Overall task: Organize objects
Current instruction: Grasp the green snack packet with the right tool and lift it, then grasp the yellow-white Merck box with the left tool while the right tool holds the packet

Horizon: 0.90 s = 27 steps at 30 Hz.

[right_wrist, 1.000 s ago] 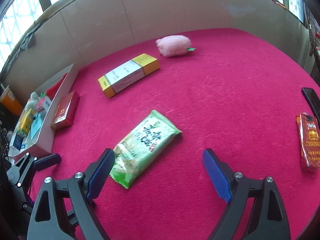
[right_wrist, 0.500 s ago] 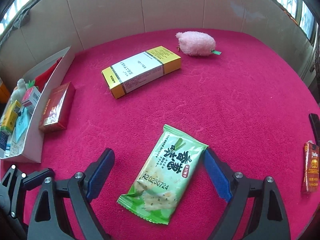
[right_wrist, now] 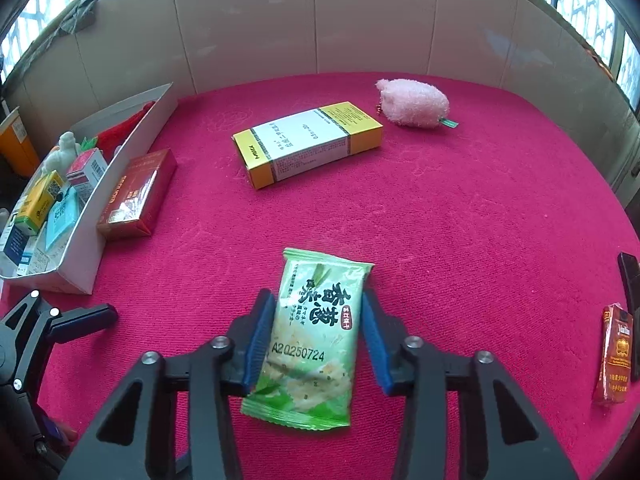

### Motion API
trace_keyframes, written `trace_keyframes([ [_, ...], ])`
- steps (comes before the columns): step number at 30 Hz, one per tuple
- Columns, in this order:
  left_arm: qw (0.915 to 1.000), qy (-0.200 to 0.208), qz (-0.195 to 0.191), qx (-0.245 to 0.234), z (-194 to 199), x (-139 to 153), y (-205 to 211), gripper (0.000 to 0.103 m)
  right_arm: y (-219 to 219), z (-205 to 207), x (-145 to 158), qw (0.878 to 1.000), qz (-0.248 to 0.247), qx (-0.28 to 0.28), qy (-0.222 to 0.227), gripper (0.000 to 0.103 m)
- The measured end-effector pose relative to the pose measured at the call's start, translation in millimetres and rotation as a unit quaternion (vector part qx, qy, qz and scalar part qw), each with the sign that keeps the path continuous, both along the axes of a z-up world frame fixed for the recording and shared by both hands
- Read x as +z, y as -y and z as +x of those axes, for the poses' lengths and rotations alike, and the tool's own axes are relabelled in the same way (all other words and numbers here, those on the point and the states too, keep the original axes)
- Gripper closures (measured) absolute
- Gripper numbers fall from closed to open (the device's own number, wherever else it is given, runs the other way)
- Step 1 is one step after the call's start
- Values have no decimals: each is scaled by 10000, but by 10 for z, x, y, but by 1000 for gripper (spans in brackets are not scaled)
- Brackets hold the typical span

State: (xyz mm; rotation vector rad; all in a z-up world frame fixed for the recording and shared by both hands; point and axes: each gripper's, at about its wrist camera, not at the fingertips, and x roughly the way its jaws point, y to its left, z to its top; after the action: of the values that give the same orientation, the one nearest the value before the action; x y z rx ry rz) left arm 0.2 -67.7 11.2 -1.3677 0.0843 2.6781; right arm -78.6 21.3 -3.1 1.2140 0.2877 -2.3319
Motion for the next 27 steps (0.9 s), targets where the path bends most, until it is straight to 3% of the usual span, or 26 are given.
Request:
trace_keyframes([
  [6, 9987, -281, 425, 10, 94, 146, 26, 0, -210, 29, 4, 9994, -327, -51, 101, 64],
  [12, 9948, -913, 414, -190, 105, 589, -43, 0, -607, -37, 199, 9966, -731, -381, -76, 64],
  [17, 9916, -1188, 397, -314, -269, 892, -8, 0, -853, -148, 302, 9928, -1026, -594, -144, 64],
  [21, 9910, -1188, 342, -511, -661, 1001, 28, 0, -973, -192, 312, 9908, -1187, -631, -127, 64],
  [27, 9969, -637, 216, -401, -1525, 903, 120, 0, -1076, -246, 281, 9878, -1403, -681, -35, 64],
])
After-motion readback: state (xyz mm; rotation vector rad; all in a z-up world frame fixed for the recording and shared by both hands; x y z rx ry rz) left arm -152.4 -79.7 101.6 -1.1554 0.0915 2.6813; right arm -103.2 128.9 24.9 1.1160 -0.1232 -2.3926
